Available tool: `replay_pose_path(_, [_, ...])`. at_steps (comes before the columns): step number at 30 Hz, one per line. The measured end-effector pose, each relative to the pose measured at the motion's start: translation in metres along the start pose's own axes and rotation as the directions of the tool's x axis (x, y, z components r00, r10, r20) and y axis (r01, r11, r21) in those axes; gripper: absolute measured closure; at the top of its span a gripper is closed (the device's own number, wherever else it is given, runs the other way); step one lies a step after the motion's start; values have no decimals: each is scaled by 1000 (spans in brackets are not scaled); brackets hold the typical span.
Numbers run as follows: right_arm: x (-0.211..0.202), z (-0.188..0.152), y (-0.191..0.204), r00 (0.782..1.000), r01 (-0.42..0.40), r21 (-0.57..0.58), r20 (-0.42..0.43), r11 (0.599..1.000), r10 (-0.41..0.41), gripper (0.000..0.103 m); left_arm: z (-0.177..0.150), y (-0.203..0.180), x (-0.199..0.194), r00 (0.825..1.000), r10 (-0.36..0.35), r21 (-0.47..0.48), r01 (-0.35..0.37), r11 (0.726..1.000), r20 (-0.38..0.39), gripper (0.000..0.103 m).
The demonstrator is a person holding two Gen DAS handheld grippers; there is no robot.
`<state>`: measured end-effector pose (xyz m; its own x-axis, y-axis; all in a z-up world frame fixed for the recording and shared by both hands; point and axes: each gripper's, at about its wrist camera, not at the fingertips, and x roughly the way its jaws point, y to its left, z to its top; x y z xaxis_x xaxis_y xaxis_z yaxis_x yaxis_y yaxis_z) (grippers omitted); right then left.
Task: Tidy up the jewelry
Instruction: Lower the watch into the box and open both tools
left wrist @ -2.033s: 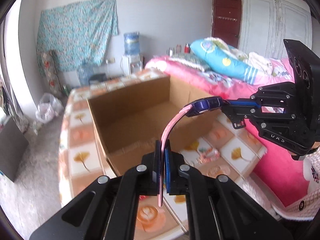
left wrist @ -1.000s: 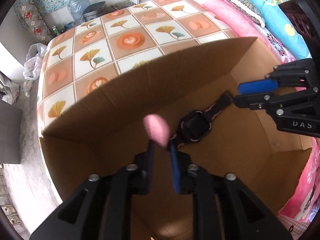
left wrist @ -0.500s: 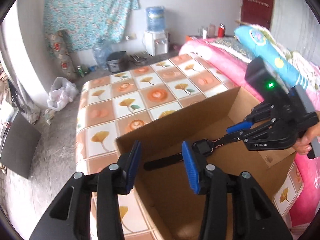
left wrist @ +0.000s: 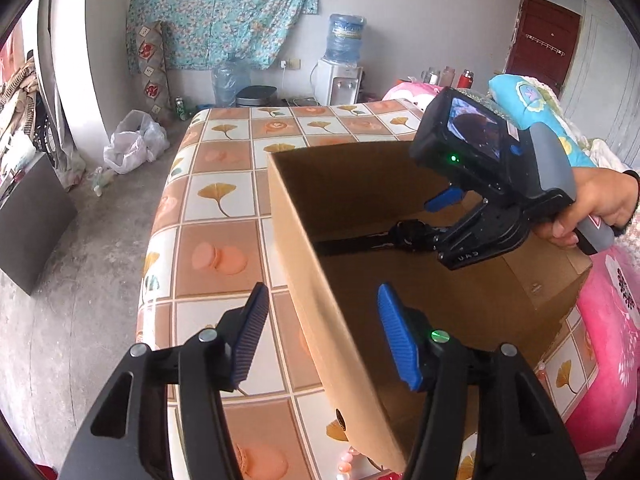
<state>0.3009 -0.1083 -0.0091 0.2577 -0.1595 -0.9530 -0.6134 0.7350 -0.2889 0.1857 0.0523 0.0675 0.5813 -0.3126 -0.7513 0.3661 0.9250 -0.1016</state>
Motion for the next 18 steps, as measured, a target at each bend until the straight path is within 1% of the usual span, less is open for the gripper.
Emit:
replay_pose_path(3, [-2, -4, -3, 1000, 12, 27, 2, 1000, -12, 61, -4, 0, 1, 1000, -15, 3, 15, 1000, 1, 48])
replay_pose_path(5, [-15, -11, -2, 999, -20, 45, 40, 999, 18, 61, -4, 1, 4, 1000, -31, -7, 30, 1000, -2, 48])
replay_pose_path(7, [-41, -25, -4, 993, -41, 83, 114, 996, 32, 60, -5, 3, 3, 998, -58, -24, 58, 998, -12, 48])
replay_pose_path(8, [-54, -41, -18, 987, -53, 110, 160, 993, 35, 58, -5, 3, 4, 997, -69, -32, 69, 997, -16, 47])
replay_pose_path(9, [-70, -54, -25, 976, -66, 156, 216, 986, 31, 56, -5, 3, 4, 996, -82, -44, 82, 996, -18, 47])
replay_pose_path(10, [-86, -71, -35, 962, -80, 226, 272, 971, 16, 54, -6, 4, 5, 995, -97, -59, 96, 994, -23, 46])
replay_pose_path(11, [-98, -88, -45, 951, -87, 298, 309, 951, -10, 47, -7, 4, 6, 993, -114, -73, 112, 991, -30, 45])
replay_pose_path(12, [-108, -111, -57, 941, -82, 388, 334, 918, -58, 43, -8, 4, 7, 991, -131, -86, 127, 988, -39, 45])
replay_pose_path(13, [-114, -133, -66, 933, -84, 465, 348, 881, -95, 43, -9, 3, 10, 988, -149, -100, 143, 985, -52, 45])
replay_pose_path(14, [-116, -152, -74, 927, -100, 532, 357, 841, -115, 42, -10, 3, 13, 984, -165, -111, 157, 981, -63, 45])
replay_pose_path(15, [-115, -174, -81, 926, -126, 594, 357, 794, -120, 42, -11, 2, 16, 980, -182, -122, 173, 977, -73, 45])
replay_pose_path(16, [-109, -195, -84, 929, -163, 646, 355, 746, -104, 42, -12, 1, 20, 976, -200, -135, 187, 973, -86, 45])
replay_pose_path(17, [-101, -209, -86, 933, -196, 679, 351, 708, -79, 42, -11, 0, 23, 974, -203, -148, 187, 971, -98, 44])
replay_pose_path(18, [-91, -222, -87, 937, -235, 702, 347, 672, -35, 42, -11, -2, 24, 975, -197, -155, 180, 971, -101, 44])
